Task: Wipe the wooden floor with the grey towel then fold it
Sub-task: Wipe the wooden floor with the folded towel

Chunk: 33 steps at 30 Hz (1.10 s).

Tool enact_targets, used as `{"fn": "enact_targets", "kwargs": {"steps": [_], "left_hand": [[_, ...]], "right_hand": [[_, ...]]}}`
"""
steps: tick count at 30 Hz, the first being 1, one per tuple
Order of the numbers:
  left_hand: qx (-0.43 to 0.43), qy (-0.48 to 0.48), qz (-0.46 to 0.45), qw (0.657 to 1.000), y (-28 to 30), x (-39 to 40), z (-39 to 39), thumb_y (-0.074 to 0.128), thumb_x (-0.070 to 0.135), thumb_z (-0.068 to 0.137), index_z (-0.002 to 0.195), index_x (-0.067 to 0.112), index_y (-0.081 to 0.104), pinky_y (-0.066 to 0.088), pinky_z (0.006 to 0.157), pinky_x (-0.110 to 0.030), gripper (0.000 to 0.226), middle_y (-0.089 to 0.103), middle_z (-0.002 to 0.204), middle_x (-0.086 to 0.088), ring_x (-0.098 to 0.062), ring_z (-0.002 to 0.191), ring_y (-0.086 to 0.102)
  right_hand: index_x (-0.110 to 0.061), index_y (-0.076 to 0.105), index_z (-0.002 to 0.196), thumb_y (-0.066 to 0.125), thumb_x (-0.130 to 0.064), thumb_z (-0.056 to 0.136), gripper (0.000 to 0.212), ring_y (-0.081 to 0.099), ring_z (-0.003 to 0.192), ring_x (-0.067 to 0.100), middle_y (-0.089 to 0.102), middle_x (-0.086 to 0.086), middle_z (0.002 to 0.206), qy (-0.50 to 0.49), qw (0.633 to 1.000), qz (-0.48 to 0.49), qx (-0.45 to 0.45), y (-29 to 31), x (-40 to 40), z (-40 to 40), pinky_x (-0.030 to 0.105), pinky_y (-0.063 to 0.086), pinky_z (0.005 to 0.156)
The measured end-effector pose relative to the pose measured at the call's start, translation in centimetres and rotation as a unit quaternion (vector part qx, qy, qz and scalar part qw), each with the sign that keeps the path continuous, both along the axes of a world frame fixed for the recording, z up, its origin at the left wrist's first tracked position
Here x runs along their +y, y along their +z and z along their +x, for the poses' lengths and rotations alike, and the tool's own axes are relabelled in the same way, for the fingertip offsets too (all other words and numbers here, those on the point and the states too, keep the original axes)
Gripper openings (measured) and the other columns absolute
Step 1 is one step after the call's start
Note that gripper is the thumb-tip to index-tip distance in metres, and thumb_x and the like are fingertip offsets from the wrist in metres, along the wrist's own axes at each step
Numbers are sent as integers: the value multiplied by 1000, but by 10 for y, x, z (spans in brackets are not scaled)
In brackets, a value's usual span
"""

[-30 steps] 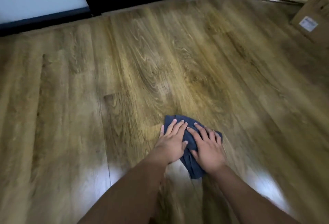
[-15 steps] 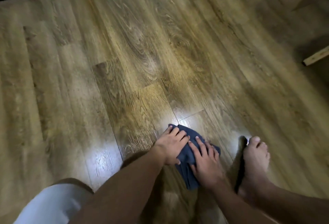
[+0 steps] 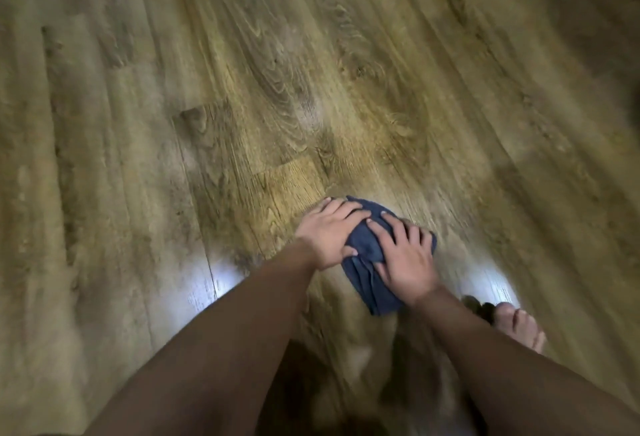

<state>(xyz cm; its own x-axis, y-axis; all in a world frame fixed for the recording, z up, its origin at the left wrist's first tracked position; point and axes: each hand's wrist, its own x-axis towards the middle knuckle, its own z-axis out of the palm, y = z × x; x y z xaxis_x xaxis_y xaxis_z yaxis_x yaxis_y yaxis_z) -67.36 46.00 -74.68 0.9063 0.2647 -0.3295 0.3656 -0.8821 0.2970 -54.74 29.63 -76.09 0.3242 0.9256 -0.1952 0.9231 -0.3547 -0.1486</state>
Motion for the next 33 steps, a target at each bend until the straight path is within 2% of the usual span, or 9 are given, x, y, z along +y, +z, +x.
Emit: {"fn": "enact_targets", "kwargs": {"steps": [3, 5, 7, 9, 13, 15, 18, 22, 33], "left_hand": [[-13, 73, -14, 997, -8, 32, 19, 59, 56, 91, 159, 32, 11, 2, 126, -43, 86, 13, 167, 8, -18, 154, 3], [-25, 187, -25, 982, -11, 55, 24, 58, 67, 87, 159, 34, 6, -1, 125, -48, 95, 0, 169, 6, -19, 155, -6], [-34, 290, -16, 956, -14, 86, 27, 52, 76, 84, 160, 33, 4, -5, 122, -51, 100, -7, 168, 3, -22, 154, -10], [-42, 270, 37, 961, -16, 120, 38, 44, 73, 90, 160, 32, 4, -5, 122, -55, 90, -7, 169, 3, -23, 154, -12], [-45, 158, 78, 983, -23, 177, 80, 33, 44, 105, 161, 27, 6, -6, 123, -52, 65, -2, 169, 6, -20, 154, -15], [-35, 190, 62, 979, -29, 196, 96, 27, 37, 107, 161, 24, 3, -10, 122, -51, 61, -1, 169, 8, -18, 154, -15], [-18, 241, 69, 968, -36, 229, 117, 22, 38, 107, 161, 25, 2, -18, 117, -58, 59, -1, 169, 11, -18, 153, -17], [-4, 282, 90, 955, -39, 268, 148, 19, 39, 106, 160, 29, 2, -26, 108, -62, 57, -1, 168, 13, -20, 153, -18], [43, 353, 105, 929, -37, 331, 202, 17, 39, 105, 159, 34, 1, -21, 112, -64, 57, -2, 167, 19, -19, 154, -17]], "right_hand": [[-30, 37, 148, 50, -52, 86, 67, 44, 116, 35, 46, 8, 147, 32, 999, 13, -7, -2, 43, 35, 52, 40, 91], [-31, 36, 149, 58, -49, 85, 70, 46, 116, 37, 44, 7, 150, 31, 999, 19, -9, -3, 76, 58, 52, 39, 94], [-32, 36, 150, 52, -51, 87, 68, 47, 117, 38, 42, 8, 151, 6, 999, 31, -16, -5, 110, 74, 52, 36, 97], [-32, 37, 151, 44, -54, 89, 66, 48, 116, 38, 42, 9, 151, -8, 999, 48, -25, -8, 144, 87, 52, 34, 96], [-30, 36, 151, 35, -56, 88, 68, 49, 114, 38, 44, 8, 149, 7, 997, 69, -39, -14, 203, 113, 50, 33, 94], [-30, 34, 151, 40, -55, 89, 68, 48, 114, 37, 43, 7, 148, 30, 995, 82, -44, -17, 233, 131, 50, 33, 95], [-30, 35, 151, 50, -53, 87, 69, 49, 113, 38, 45, 7, 147, 81, 990, 105, -55, -23, 282, 167, 51, 35, 94], [-30, 37, 149, 51, -50, 87, 67, 48, 113, 37, 47, 6, 145, 94, 985, 132, -62, -28, 334, 199, 50, 35, 92], [-32, 33, 151, 51, -48, 91, 65, 45, 120, 35, 44, 5, 144, 81, 985, 144, -48, -25, 409, 241, 52, 32, 98]]}}
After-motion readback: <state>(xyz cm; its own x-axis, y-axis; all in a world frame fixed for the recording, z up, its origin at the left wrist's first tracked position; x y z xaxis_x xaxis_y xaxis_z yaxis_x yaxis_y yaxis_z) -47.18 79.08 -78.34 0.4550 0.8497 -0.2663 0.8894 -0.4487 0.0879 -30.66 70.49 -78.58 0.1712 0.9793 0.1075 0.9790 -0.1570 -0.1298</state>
